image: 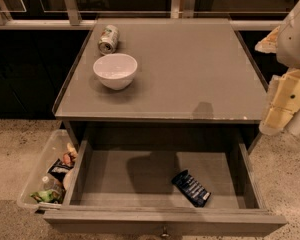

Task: Pick rxbar blueberry from top drawer and place on counter

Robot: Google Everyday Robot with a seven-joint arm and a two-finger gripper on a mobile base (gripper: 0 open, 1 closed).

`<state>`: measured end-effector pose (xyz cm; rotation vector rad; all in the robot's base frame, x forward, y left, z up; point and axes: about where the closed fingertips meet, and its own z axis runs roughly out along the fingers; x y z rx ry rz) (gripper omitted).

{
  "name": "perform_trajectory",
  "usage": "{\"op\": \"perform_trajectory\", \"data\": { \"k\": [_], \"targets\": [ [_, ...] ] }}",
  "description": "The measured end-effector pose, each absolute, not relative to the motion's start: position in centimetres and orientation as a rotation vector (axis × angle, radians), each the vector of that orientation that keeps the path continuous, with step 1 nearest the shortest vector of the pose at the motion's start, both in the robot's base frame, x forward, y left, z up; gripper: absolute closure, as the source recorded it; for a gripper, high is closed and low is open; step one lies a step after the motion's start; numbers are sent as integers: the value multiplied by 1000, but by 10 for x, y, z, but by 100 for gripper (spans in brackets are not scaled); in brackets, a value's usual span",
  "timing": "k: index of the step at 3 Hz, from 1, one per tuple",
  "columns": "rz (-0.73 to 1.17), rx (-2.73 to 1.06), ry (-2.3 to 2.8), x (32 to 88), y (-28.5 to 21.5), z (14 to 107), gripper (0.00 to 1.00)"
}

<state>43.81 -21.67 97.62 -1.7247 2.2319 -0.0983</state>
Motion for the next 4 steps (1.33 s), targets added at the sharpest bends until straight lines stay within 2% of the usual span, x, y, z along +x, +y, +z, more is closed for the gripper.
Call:
{"op": "perform_trajectory", "data": {
  "k": [2, 4],
  "targets": [
    [-43, -1748, 2180, 423, -216, 934, 0],
    [272, -1805, 2294, 372, -208, 775, 0]
  ]
}}
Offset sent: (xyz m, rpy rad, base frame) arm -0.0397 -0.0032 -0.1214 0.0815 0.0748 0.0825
